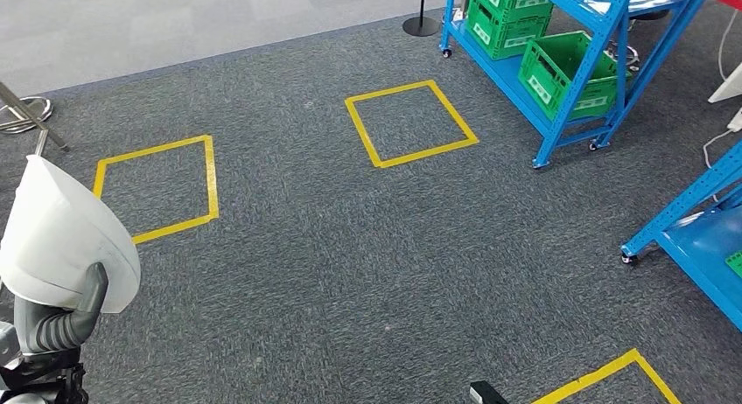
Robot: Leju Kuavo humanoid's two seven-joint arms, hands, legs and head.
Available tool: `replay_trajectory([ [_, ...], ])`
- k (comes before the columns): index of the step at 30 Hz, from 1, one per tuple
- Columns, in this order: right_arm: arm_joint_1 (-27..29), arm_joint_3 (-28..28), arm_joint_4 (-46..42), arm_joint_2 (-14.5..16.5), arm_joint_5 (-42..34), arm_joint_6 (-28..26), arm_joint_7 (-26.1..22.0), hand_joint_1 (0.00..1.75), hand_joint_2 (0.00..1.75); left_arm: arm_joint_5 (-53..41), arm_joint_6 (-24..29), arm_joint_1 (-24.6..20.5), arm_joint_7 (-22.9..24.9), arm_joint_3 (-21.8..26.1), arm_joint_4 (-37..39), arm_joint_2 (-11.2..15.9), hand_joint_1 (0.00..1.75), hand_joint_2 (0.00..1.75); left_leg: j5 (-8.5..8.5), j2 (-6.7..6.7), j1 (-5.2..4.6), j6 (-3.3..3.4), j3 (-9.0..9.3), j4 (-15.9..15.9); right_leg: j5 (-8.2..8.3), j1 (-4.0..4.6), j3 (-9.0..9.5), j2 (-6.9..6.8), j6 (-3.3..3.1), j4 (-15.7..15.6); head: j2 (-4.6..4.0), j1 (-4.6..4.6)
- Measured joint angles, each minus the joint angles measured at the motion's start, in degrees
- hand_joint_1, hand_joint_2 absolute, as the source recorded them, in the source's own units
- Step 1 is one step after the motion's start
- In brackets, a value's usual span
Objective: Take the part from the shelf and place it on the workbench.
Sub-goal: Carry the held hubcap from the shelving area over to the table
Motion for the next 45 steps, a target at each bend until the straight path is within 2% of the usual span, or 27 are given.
replay_trajectory([
  [3, 0.0, 0.0, 0.0, 0.0, 0.0, 0.0, 0.0, 0.0, 0.0, 0.0, 0.0, 0.0, 0.0, 0.0, 0.0, 0.0, 1.75, 1.75, 0.41, 0.42, -0.06, 0.1, 0.6, -1.1, -0.03, 0.01, 0.06, -0.11, 0.03, 0.0, 0.0, 0.0],
  [6, -0.1, 0.0, 0.0, -0.1, -0.3, -0.3, 0.1, 0.0, 0.0, -0.4, 0.2, -0.4, 0.4, -0.2, -0.2, -0.1, 1.75, 1.75, 0.85, 2.93, -0.92, 1.13, 2.7, -5.3, -0.35, 0.21, 0.31, -1.26, 0.63, 0.0, 0.0, 0.03],
  [7, -0.1, 0.0, 0.0, -0.1, -0.5, -0.5, 0.1, 0.0, 0.0, -0.7, 0.3, -0.5, 0.5, -0.3, -0.3, -0.2, 1.75, 1.75, 1.06, 2.79, -1.03, 1.72, 3.24, -6.5, -0.79, 0.18, 0.39, -0.96, 1.19, 0.4, 0.0, 0.03],
  [8, -0.1, 0.0, 0.0, -0.1, -0.7, -0.7, 0.0, 0.0, 0.0, -0.9, 0.4, -0.6, 0.6, -0.3, -0.4, -0.2, 1.75, 1.75, 1.33, 1.63, -0.88, 2.12, 3.32, -6.8, -2.0, 0.04, -0.36, 0.37, 1.63, 2.3, 0.0, 0.09],
  [10, 0.1, 0.0, 0.0, 0.0, -1.1, -0.9, -0.3, 0.0, 0.0, -1.4, 0.4, -0.7, 0.6, -0.3, -0.5, -0.5, 1.75, 1.75, 1.8, -0.85, -0.5, 2.89, 3.52, -7.4, -5.68, -0.27, -3.67, 3.5, 2.49, 9.5, 0.0, 0.24],
  [11, 0.4, 0.0, 0.0, 0.0, -1.2, -0.9, -0.4, 0.0, 0.0, -1.5, 0.4, -0.6, 0.5, -0.4, -0.4, -0.5, 1.75, 1.75, 1.8, -1.7, -0.46, 2.99, 3.45, -7.4, -7.18, -0.35, -5.81, 4.4, 2.6, 13.5, 0.0, 0.32],
  [12, 0.5, 0.0, 0.0, 0.0, -1.2, -1.0, -0.4, 0.0, 0.0, -1.6, 0.3, -0.3, 0.5, -0.4, -0.4, -0.6, 1.75, 1.75, 1.78, -2.49, -0.43, 3.0, 3.41, -7.3, -7.33, -0.42, -7.04, 4.55, 2.69, 15.4, 0.0, 0.34],
  [13, 0.7, 0.0, 0.0, 0.0, -1.2, -1.0, -0.4, 0.0, 0.0, -1.7, 0.3, -0.1, 0.4, -0.4, -0.3, -0.6, 1.75, 1.75, 1.75, -3.32, -0.35, 2.94, 3.37, -7.1, -6.24, -0.52, -7.18, 4.64, 2.77, 15.0, 0.0, 0.34],
  [14, 0.7, 0.0, 0.0, 0.0, -1.2, -1.0, -0.5, 0.0, 0.0, -1.7, 0.3, 0.0, 0.4, -0.4, -0.3, -0.6, 1.75, 1.75, 1.67, -4.14, -0.23, 2.8, 3.36, -6.9, -4.25, -0.67, -6.2, 4.83, 2.87, 12.5, 0.0, 0.35],
  [16, 0.7, 0.0, 0.0, 0.0, -1.6, -1.2, -0.6, 0.0, 0.0, -1.9, 0.3, 0.2, 0.3, -0.4, -0.4, -0.6, 1.75, 1.75, 1.36, -5.65, -0.04, 2.19, 3.18, -6.3, -0.43, -1.04, -2.82, 6.57, 3.2, 4.8, 0.0, 0.38],
  [18, 0.7, -0.3, 0.0, 0.1, -2.4, -1.8, -0.6, 0.0, 0.0, -2.3, 0.3, 0.7, -0.1, -0.4, -0.8, -0.8, 1.75, 1.75, 1.22, -6.88, -0.03, 1.37, 2.83, -5.9, 0.73, -1.16, -1.11, 7.79, 3.13, 1.0, 0.0, 0.43],
  [20, 0.6, -0.8, 0.0, 0.1, -3.3, -2.7, -0.5, 0.0, 0.0, -2.8, 0.4, 1.8, -0.7, -0.4, -1.5, -1.0, 1.75, 1.75, 1.47, -7.94, 0.05, 0.59, 2.53, -6.1, 0.79, -1.01, -1.07, 6.95, 2.42, 0.8, 0.0, 0.44],
  [22, 0.6, -1.4, 0.0, 0.0, -3.6, -3.1, -0.8, 0.0, 0.0, -2.7, 0.2, 2.9, -1.5, -0.2, -1.9, -1.2, 1.75, 1.75, 1.0, -6.41, 0.08, 0.04, 2.06, -5.5, 1.03, -0.95, -0.88, 5.81, 1.51, 0.4, 0.0, 0.32],
  [25, 0.6, -1.7, 0.0, -0.3, -2.8, -3.0, -2.0, 0.0, 0.0, -2.6, 0.1, 3.6, -2.6, 0.3, -2.7, -1.4, 1.75, 1.75, -3.76, -1.86, 0.07, -0.5, -1.81, 2.8, 1.06, -0.73, -0.75, 3.93, 0.55, 0.0, 0.0, -0.11],
  [27, 0.6, -1.7, 0.0, -0.7, -2.3, -3.0, -2.7, 0.0, 0.0, -3.2, 0.3, 4.8, -3.1, 0.9, -4.0, -1.6, 1.75, 1.75, -6.26, -1.31, 0.21, -0.67, -4.86, 9.4, 0.94, -0.57, -0.74, 2.55, 0.38, 0.0, 0.0, -0.14],
  [28, 0.5, -1.7, 0.0, -0.9, -2.2, -3.0, -3.1, 0.0, 0.0, -3.5, 0.5, 5.6, -3.2, 1.3, -4.9, -1.9, 1.75, 1.75, -6.01, -1.23, 0.24, -0.66, -5.11, 10.1, 0.87, -0.52, -0.69, 1.87, 0.38, 0.0, 0.0, -0.14],
  [30, 0.3, -1.7, 0.0, -1.1, -2.2, -3.0, -3.6, 0.0, 0.0, -4.1, 0.6, 7.0, -3.3, 1.9, -6.8, -2.4, 1.75, 1.75, -2.87, -0.43, 0.21, -0.47, -2.19, 4.8, 0.66, -0.47, -0.42, 0.55, 0.51, 0.0, 0.0, -0.13],
  [32, 0.0, -1.7, 0.0, -1.3, -2.3, -3.1, -3.9, 0.0, 0.0, -4.7, 0.6, 7.7, -3.2, 2.4, -8.4, -3.0, 1.75, 1.75, -0.09, 1.85, -0.12, 0.14, 1.88, -3.0, 0.32, -0.31, -0.01, -0.69, 0.94, 0.0, 0.0, -0.12],
  [33, -0.2, -1.7, 0.0, -1.5, -2.3, -3.1, -4.0, 0.0, 0.0, -5.2, 0.7, 7.8, -3.0, 2.5, -9.0, -3.2, 1.75, 1.75, 0.51, 2.54, -0.33, 0.53, 2.98, -5.3, 0.18, -0.24, 0.19, -1.26, 1.26, 0.0, 0.0, -0.11],
  [34, -0.3, -1.7, 0.0, -1.6, -2.4, -3.1, -4.1, 0.0, 0.0, -5.6, 0.7, 8.0, -2.8, 2.5, -9.5, -3.4, 1.75, 1.75, 0.6, 2.67, -0.57, 0.94, 3.29, -6.1, 0.08, -0.22, 0.38, -1.84, 1.6, 0.0, 0.0, -0.1],
  [36, -0.7, -1.7, 0.0, -1.7, -2.5, -3.1, -4.1, 0.0, 0.0, -6.3, 0.7, 8.3, -2.5, 2.5, -10.3, -3.8, 1.75, 1.75, 0.95, 1.24, -0.6, 1.63, 3.34, -6.4, -0.09, -0.34, 0.8, -2.66, 2.33, -0.2, 0.0, -0.11],
  [37, -0.9, -1.8, 0.0, -1.7, -2.7, -3.1, -4.2, 0.0, 0.0, -6.5, 0.7, 8.3, -2.5, 2.5, -10.6, -4.1, 1.75, 1.75, 1.17, 0.59, -0.46, 1.97, 3.53, -6.7, -0.48, -0.45, 0.81, -1.8, 2.67, 0.2, 0.0, -0.1],
  [39, -1.1, -2.0, -0.1, -1.8, -3.1, -3.3, -4.4, 0.0, 0.0, -6.7, 0.7, 7.8, -2.4, 2.6, -10.8, -4.8, 1.75, 1.75, 1.64, -0.62, -0.08, 2.65, 3.9, -7.2, -2.81, -0.61, -0.76, 1.64, 3.17, 4.0, 0.0, 0.01],
  [40, -1.0, -2.3, -0.1, -1.9, -3.3, -3.4, -4.5, 0.0, 0.0, -6.8, 0.7, 7.4, -2.4, 2.6, -10.8, -5.2, 1.75, 1.75, 1.73, -1.28, -0.07, 2.87, 3.83, -7.2, -4.59, -0.66, -2.54, 3.38, 3.27, 7.5, 0.0, 0.09],
  [42, -0.8, -2.7, -0.1, -1.9, -3.3, -3.7, -4.5, 0.0, 0.0, -6.9, 0.7, 6.8, -2.2, 2.6, -10.3, -5.8, 1.75, 1.75, 1.77, -2.75, -0.07, 3.05, 3.63, -7.1, -7.0, -0.67, -6.33, 4.52, 3.37, 14.4, 0.0, 0.21],
  [43, -0.7, -2.9, -0.1, -2.0, -3.3, -3.8, -4.5, 0.0, 0.0, -6.9, 0.7, 6.5, -2.2, 2.6, -9.9, -6.1, 1.75, 1.75, 1.77, -3.53, -0.05, 3.04, 3.56, -7.0, -6.7, -0.69, -7.23, 4.63, 3.4, 15.6, 0.0, 0.22],
  [45, -0.7, -3.1, -0.1, -2.0, -3.2, -3.8, -4.6, 0.0, 0.0, -7.0, 0.7, 5.8, -2.1, 2.6, -9.1, -6.4, 1.75, 1.75, 1.69, -5.07, 0.08, 2.86, 3.49, -6.7, -3.0, -0.9, -5.56, 5.05, 3.44, 11.0, 0.0, 0.24],
])
